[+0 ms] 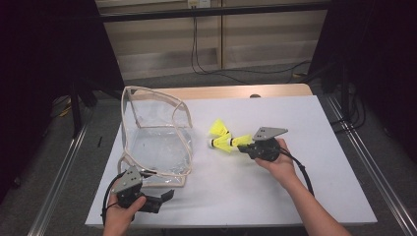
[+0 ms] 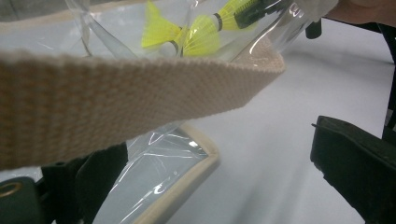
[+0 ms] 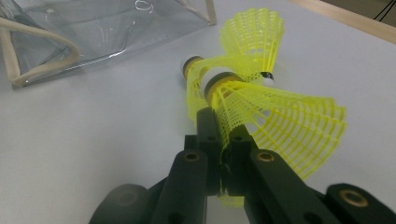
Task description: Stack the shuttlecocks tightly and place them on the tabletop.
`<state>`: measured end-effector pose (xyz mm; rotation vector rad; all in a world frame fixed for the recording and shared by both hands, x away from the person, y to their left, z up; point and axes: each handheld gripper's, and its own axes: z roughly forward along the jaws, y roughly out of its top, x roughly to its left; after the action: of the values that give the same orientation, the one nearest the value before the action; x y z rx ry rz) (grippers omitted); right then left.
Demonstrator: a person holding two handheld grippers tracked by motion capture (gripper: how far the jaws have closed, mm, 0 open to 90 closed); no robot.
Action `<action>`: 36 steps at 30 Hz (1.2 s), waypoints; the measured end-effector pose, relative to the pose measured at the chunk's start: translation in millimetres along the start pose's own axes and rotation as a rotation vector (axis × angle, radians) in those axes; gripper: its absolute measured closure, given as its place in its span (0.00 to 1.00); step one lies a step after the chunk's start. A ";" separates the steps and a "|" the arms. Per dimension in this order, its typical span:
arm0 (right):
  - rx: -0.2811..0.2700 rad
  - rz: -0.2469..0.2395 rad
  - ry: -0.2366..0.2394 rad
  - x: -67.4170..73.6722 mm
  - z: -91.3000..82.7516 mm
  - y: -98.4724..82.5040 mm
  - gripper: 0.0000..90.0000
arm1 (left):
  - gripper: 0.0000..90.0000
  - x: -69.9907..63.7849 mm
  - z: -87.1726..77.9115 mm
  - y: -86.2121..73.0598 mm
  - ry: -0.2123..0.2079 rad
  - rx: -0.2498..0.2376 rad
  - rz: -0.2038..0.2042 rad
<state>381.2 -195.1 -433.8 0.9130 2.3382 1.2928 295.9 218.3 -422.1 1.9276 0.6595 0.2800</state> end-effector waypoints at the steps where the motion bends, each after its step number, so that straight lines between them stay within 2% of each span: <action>1: -0.002 0.002 -0.001 -0.1 0.4 0.1 0.98 | 0.04 0.0 0.0 0.0 0.000 -0.001 0.000; 36: 0.024 -0.015 -0.013 0.0 12.0 3.2 0.98 | 0.04 -0.5 -0.4 -0.3 0.000 -0.009 -0.002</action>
<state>388.9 -186.2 -437.5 0.9064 2.3514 1.2518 295.2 218.5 -422.2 1.9184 0.6590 0.2819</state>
